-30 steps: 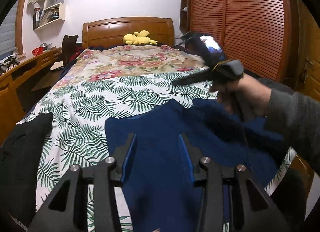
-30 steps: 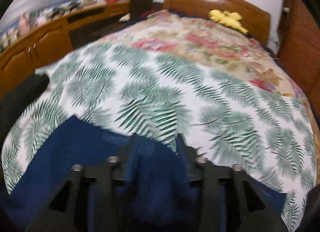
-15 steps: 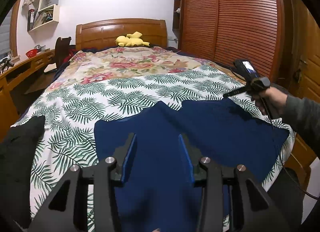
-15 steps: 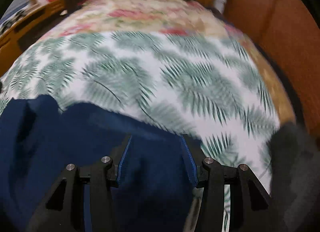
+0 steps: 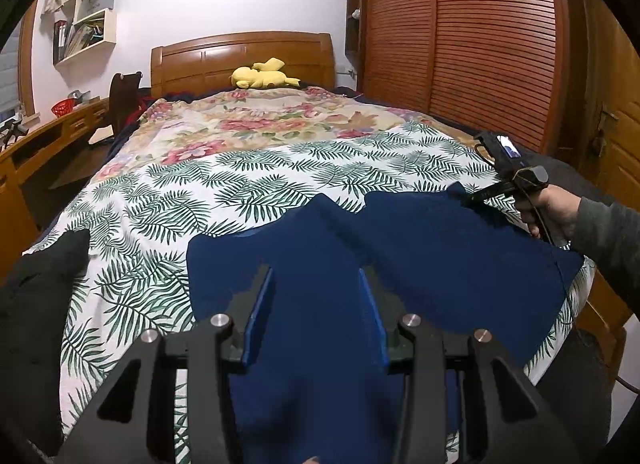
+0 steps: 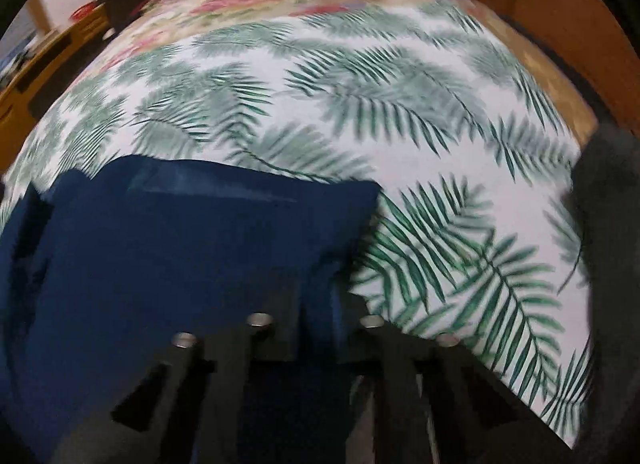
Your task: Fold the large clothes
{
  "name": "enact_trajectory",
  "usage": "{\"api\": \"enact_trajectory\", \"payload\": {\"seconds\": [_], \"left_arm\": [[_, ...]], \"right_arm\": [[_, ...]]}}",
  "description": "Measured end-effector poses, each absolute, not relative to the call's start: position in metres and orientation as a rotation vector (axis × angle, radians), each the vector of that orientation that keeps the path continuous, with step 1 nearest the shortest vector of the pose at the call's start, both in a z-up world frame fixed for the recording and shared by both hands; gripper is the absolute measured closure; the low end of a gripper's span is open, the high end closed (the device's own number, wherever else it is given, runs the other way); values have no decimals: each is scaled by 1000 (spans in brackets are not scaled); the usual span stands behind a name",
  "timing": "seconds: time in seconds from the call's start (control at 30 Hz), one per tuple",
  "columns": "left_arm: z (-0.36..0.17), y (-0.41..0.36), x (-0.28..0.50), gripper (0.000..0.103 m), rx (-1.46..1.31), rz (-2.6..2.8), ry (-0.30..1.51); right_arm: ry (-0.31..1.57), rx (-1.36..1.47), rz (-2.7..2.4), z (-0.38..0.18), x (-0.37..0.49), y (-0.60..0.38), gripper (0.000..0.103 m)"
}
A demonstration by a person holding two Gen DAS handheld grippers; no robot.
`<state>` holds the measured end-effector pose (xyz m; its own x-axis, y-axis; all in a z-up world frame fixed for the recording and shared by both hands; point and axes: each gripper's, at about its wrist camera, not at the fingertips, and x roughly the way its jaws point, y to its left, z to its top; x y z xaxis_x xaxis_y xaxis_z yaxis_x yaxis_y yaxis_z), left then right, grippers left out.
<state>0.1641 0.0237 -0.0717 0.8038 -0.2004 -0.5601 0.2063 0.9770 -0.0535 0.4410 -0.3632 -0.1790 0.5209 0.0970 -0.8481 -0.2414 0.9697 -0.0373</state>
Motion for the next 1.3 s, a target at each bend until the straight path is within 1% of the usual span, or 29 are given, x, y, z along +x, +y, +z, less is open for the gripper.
{"api": "enact_trajectory", "payload": {"seconds": [0.07,0.13,0.3,0.33,0.4,0.47,0.53,0.7,0.9,1.17,1.3], "left_arm": [[-72,24,165,62,9,-217,601],[-72,24,164,62,9,-217,600],[-73,26,163,62,14,-219,602],[-72,26,162,62,12,-220,600],[-70,28,159,62,7,-219,593],[-68,29,154,62,3,-220,585],[-68,30,148,62,1,-215,583],[-74,34,128,62,-16,-222,615],[-83,40,101,62,-14,-173,659],[-116,56,85,61,-32,-107,770],[-128,58,88,58,-30,-95,803]], "right_arm": [[953,-191,136,-170,443,-363,102],[906,-160,63,-158,446,-373,102],[907,-119,54,-148,450,-380,101],[897,-122,61,-144,446,-378,94],[871,-159,58,-137,436,-374,75],[845,-180,93,-130,422,-369,69],[829,-205,131,-126,400,-364,67],[796,-271,278,-128,329,-341,67],[782,-319,457,-144,258,-301,67],[792,-315,641,-168,212,-247,67],[848,-339,658,-192,210,-232,65]]}}
